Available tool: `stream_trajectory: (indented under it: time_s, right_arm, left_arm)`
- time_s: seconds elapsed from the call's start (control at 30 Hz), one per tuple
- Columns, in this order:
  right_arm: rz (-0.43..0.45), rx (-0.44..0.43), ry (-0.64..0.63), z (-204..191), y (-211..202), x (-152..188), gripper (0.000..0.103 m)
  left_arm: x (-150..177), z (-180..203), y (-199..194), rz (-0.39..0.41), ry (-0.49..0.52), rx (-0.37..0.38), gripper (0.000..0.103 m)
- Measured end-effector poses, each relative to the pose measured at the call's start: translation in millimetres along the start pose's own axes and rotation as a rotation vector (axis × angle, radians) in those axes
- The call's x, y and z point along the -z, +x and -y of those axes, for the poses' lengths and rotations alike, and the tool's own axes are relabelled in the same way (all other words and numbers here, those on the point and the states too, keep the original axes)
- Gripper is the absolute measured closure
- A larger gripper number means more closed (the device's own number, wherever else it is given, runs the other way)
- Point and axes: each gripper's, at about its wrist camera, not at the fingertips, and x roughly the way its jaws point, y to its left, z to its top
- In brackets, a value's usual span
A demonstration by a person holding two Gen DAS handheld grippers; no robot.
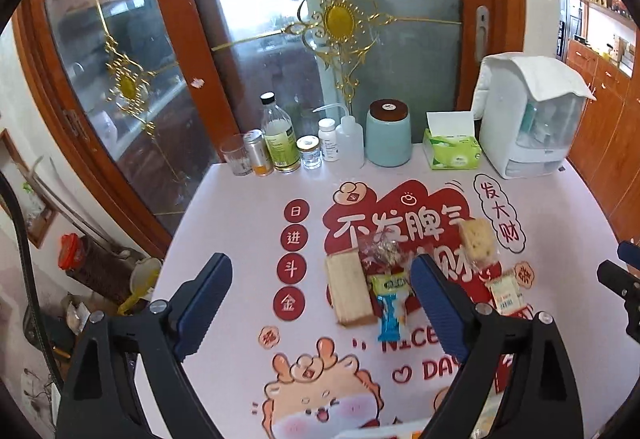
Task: Organize snacks
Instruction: 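Grasp the brown paper-wrapped bar with left tool while right tool grasps the white LIPO pack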
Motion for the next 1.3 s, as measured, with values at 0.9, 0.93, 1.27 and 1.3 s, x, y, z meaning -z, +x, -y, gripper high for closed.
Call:
stream_trajectory:
  time_s: [0.9,0.93,1.27,1.3]
  right_arm:
    - [-0.543,0.034,0.114,58,255,42,0.048]
    - [-0.549,0.036,0.11,58,257,44,0.048]
    - [-0.578,0.029,0.118,63,269,53,0.048]
    - [-0.58,0.028,0.119,61,270,54,0.048]
  left_arm:
    - [61,15,305,-0.577,-0.11,0.098,0.013]
    - [64,17,308,-0.583,-0.105,0.097,0.013]
    - [78,22,322,-0.614,-0.137,0.116,0.016]
    - [80,20,322,-0.617,-0.142,0.123,0.017]
